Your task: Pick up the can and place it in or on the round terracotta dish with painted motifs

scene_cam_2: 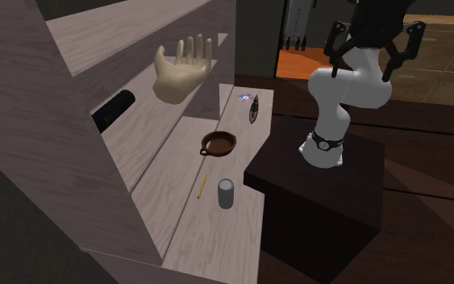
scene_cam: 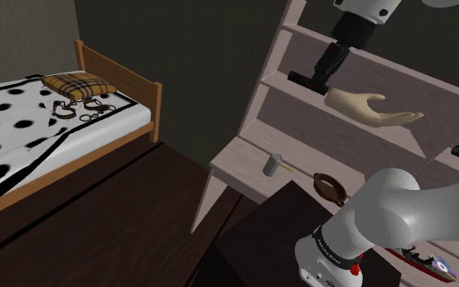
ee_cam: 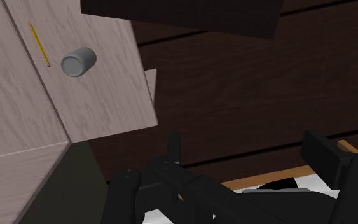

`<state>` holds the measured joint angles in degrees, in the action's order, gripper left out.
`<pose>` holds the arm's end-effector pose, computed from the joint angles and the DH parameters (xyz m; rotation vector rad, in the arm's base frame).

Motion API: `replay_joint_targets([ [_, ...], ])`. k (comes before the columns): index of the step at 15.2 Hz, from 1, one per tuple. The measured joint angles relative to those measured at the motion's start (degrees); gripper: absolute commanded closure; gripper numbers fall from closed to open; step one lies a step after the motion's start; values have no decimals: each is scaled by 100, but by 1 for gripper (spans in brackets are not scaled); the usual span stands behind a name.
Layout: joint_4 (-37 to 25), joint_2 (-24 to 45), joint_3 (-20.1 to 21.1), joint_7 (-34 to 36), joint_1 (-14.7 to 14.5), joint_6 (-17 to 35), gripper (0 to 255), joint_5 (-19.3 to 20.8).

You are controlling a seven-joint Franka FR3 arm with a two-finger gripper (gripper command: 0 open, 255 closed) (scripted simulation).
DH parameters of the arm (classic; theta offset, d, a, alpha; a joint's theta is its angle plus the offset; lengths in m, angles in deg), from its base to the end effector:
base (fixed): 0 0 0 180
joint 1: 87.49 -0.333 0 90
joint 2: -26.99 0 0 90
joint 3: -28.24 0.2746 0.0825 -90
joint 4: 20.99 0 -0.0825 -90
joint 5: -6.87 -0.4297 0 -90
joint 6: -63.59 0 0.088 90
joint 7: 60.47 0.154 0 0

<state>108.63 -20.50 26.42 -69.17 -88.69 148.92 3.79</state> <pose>0.3642 0.0029 0.5714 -3.0584 -0.2399 -0.0942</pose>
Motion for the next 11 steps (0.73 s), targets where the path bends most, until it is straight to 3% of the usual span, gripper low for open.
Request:
replay_joint_targets([
  [6,609,-17,-253,-316,82,539,0,211],
  [11,1408,44,-617,-729,223,1349,0,510],
])
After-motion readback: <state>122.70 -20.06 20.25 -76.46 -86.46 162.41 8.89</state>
